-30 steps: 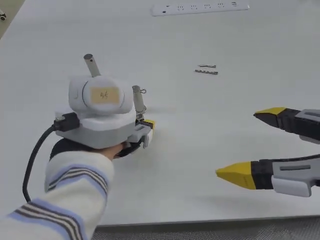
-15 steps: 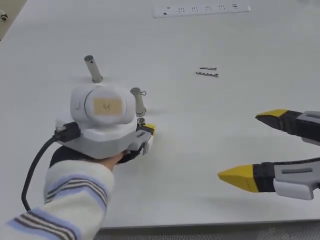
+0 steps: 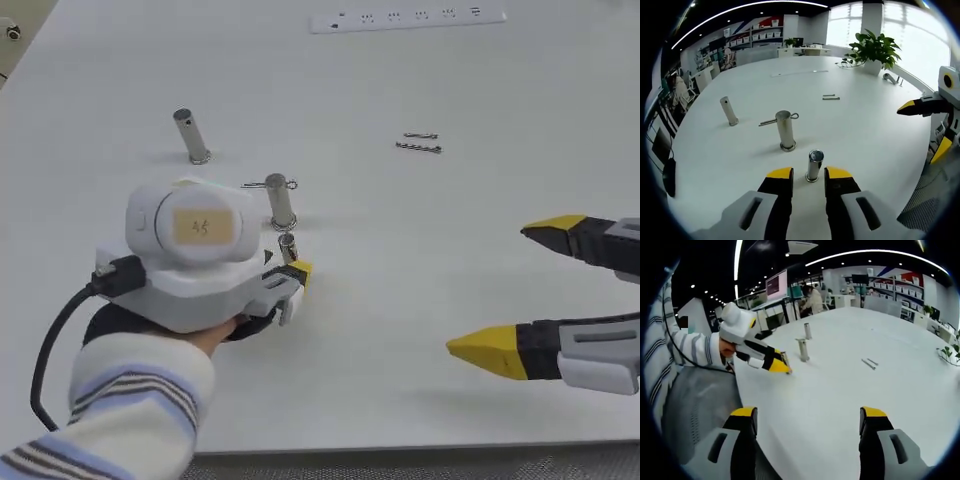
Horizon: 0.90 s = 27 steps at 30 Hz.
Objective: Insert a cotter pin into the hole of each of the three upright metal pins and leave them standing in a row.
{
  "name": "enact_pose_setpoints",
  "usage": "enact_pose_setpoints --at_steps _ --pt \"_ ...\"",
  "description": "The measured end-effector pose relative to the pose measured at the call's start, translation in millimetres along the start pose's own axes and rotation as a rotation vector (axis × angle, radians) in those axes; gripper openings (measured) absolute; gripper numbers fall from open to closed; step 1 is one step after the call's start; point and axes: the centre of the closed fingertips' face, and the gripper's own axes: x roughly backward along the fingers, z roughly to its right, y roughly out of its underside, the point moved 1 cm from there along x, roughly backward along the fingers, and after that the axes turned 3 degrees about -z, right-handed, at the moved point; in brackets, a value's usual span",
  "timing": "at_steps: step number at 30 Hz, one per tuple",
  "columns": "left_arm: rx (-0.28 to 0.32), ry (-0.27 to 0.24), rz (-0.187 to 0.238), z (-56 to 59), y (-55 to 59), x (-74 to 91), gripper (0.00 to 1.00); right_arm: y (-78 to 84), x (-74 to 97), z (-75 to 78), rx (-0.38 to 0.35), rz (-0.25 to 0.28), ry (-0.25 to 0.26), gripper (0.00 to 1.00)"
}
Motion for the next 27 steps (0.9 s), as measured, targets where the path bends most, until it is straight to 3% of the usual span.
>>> enact_pose_setpoints --at_steps 6,14,15,17,25,27 --pt "-0.016 0.028 0.006 -2.2 -4.3 9.5 0.32 -4.7 2.9 11.1 0.025 -0.014 0.009 0.85" --pt "-0.012 0.111 0.009 3.9 0.6 26.2 0.43 -8.0 5.7 41.1 0.004 -0.009 0.029 0.83" --pt "0.035 0.133 0.033 6.3 -2.1 28.9 0.45 -7.5 5.5 43.9 0.006 -0.018 0.032 0.82" --pt "0.046 0.142 0.05 4.4 -3.4 33.5 0.49 -6.6 5.8 48.1 0.017 -0.036 0.038 0.81" --pt "-0.064 0.121 0.094 -5.3 -1.5 47.3 0.81 -26.7 7.3 55.8 -0.019 -0.003 0.006 0.77" --pt "-0.06 0.121 0.149 -7.0 -6.6 50.4 0.82 -30.9 5.4 60.2 -0.006 -0.008 0.017 0.77"
